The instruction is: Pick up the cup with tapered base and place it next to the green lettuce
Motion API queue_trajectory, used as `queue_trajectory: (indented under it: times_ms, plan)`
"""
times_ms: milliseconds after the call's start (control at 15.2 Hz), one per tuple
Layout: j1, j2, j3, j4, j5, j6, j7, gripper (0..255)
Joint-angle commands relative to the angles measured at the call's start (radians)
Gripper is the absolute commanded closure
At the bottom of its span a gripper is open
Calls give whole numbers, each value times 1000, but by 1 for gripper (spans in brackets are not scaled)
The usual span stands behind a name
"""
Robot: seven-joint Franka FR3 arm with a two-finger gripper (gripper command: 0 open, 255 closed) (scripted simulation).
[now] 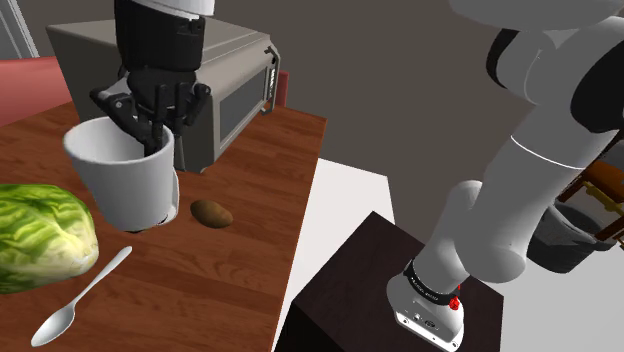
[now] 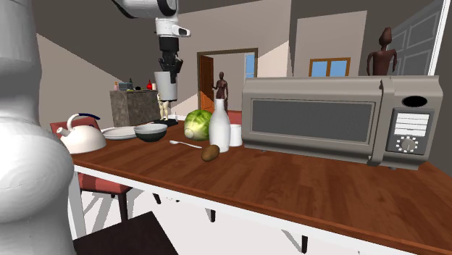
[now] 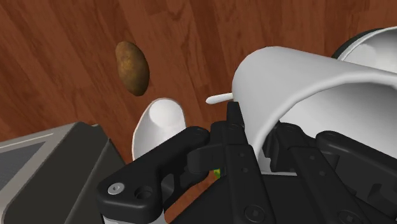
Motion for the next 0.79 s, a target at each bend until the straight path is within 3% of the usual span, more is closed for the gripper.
queue_trajectory:
  times_ms: [0, 330, 594, 726]
  plan:
    - [31, 46, 26, 53, -30, -9, 61, 255]
    - [129, 196, 74, 228, -127, -52, 200, 255]
    - [247, 351, 90, 433, -222, -119, 302, 255]
    - [239, 339, 88, 388, -215, -85, 301, 255]
